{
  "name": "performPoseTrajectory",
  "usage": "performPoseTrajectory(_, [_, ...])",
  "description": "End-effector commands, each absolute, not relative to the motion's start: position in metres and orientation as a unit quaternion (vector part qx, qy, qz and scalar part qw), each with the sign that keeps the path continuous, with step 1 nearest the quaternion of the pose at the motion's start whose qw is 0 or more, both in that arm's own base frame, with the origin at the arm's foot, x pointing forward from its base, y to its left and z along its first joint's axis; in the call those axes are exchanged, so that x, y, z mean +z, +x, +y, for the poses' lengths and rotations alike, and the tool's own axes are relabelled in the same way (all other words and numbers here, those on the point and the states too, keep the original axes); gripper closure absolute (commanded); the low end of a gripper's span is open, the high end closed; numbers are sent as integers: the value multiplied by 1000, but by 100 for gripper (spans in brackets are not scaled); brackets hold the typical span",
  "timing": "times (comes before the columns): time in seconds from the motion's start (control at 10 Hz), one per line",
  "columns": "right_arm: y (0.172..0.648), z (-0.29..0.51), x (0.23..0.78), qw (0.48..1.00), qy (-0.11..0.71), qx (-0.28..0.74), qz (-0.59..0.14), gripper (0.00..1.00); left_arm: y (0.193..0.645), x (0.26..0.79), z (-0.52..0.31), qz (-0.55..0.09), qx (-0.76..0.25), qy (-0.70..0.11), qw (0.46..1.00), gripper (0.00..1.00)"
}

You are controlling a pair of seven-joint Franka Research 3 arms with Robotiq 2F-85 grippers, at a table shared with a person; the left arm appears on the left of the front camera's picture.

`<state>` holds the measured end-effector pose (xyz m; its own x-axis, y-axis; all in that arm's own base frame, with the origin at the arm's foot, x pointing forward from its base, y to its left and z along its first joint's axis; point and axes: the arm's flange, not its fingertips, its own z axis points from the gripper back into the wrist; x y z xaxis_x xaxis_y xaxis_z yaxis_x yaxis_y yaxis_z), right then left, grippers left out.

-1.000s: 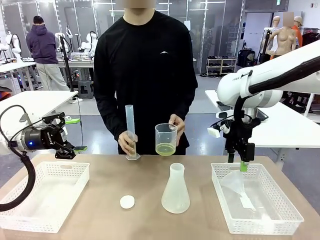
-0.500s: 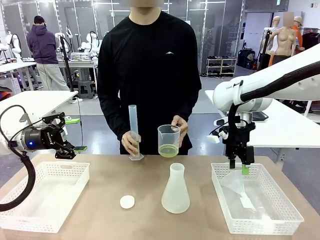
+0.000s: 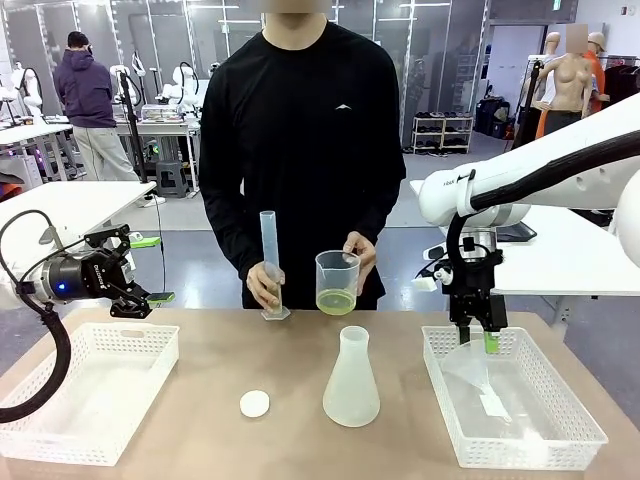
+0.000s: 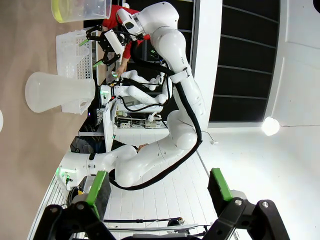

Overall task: Prepare the solutions needed for the experiment.
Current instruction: Pick up the Plastic Funnel and insert it into the Big flask.

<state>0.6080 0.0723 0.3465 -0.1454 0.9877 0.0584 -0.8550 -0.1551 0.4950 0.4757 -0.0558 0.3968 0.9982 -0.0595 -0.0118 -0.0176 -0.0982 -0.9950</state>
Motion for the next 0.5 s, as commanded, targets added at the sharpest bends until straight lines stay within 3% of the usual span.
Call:
performPoseTrajectory(0.0, [615,72,350,606,199,745,195,0,474,398,-56,23,-19,-742,670,0])
performPoseTrajectory(0.1, [615,71,348,611,196,740,202,0,474,398,-56,23,-19,-742,670,0])
performPoseTrajectory(0.4, [614,69,345,607,206,737,216,31,474,398,-56,23,-19,-742,670,0])
